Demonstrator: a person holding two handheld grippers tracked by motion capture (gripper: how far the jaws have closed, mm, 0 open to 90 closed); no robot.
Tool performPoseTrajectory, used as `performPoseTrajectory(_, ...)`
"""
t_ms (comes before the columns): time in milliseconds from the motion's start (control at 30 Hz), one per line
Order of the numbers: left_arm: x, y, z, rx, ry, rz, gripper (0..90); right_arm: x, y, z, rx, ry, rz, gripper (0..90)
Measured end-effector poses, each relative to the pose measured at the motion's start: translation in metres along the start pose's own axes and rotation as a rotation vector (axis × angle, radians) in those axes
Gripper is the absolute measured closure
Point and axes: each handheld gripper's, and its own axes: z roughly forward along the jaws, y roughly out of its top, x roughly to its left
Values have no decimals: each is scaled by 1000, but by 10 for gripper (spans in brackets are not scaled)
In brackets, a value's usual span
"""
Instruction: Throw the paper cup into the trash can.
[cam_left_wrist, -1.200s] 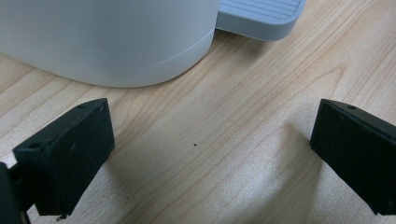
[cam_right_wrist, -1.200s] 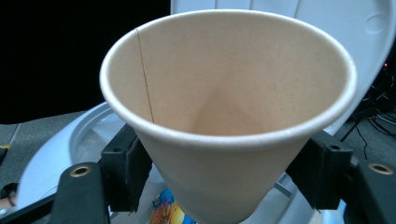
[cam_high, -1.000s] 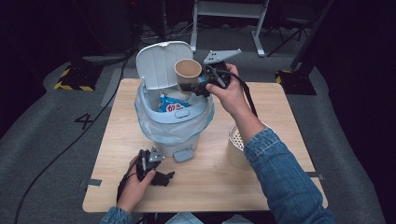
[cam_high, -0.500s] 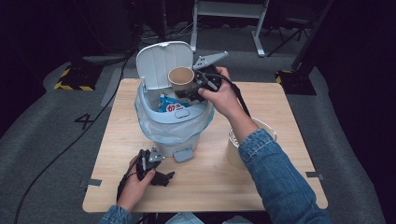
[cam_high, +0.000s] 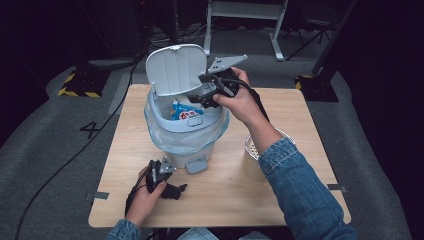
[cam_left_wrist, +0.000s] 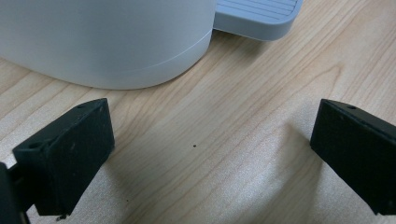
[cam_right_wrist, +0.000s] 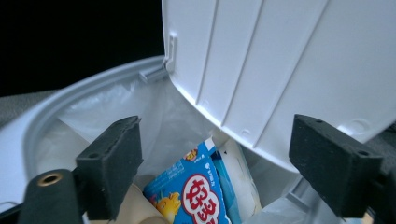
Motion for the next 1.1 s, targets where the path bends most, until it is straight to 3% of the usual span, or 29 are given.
performPoseTrajectory(300,1,-2,-1,-5,-13,1,0,2,5,-42,-59,-9,20,205)
performPoseTrajectory(333,2,-2,-2,2,-15,7,1,2,5,-53,-63,-19,24,207)
performPoseTrajectory(467,5,-6,-5,1,-13,13,1,2,2,-71,-59,-50,15,215)
performPoseTrajectory(1100,8,-7,-7,3,-25,18,0,3,-43,-179,-36,-173,83,264)
